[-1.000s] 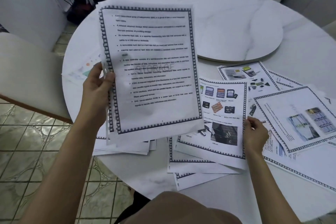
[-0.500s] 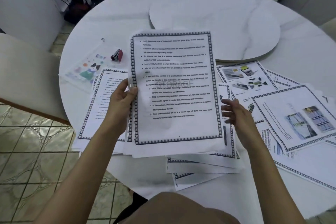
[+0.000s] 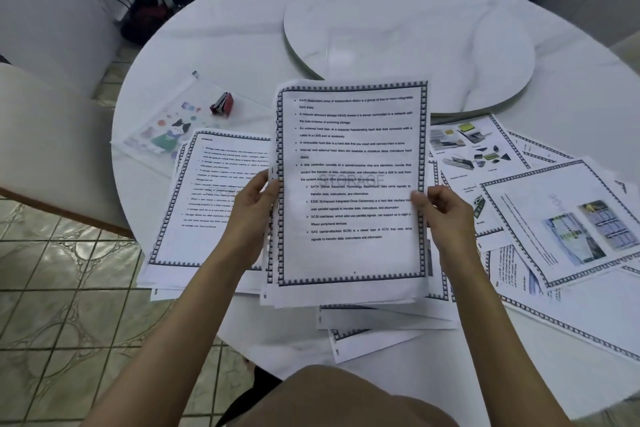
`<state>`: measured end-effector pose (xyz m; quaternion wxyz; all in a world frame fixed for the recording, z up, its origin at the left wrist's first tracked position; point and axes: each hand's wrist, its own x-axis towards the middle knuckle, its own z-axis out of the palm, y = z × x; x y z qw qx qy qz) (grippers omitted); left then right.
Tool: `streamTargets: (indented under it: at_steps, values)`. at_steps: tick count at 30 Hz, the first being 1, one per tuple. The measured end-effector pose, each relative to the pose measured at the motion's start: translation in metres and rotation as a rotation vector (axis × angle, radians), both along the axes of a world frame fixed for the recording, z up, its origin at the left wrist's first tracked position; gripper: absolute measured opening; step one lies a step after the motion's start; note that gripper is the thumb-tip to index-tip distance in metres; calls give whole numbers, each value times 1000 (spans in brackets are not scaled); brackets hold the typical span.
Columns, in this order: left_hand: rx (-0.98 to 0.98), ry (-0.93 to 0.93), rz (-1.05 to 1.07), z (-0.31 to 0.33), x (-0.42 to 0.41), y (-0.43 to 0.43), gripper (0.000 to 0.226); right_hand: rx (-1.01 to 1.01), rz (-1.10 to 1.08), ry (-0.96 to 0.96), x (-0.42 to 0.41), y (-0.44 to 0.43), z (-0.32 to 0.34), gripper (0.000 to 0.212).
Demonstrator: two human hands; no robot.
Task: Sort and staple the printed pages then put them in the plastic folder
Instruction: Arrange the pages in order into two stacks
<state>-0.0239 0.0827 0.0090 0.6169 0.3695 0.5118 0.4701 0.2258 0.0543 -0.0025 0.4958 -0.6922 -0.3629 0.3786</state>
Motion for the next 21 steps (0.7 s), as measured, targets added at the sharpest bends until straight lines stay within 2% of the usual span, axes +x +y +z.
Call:
streamTargets:
  at_steps: [7,12,17,21]
  values:
    - [26,16,-4,-1,5,-1,20,33,-146,-134,10,-1,-3,6]
    - [28,21,10,-2,-3,1,21,47,-286,-156,32,-3,-6,5]
    - [16,38,39,-4,-11,2,21,-11,-406,-205,55,-11,-22,25]
    - [10,24,73,-1,-18,4,20,-54,-447,-245,67,-21,-35,26]
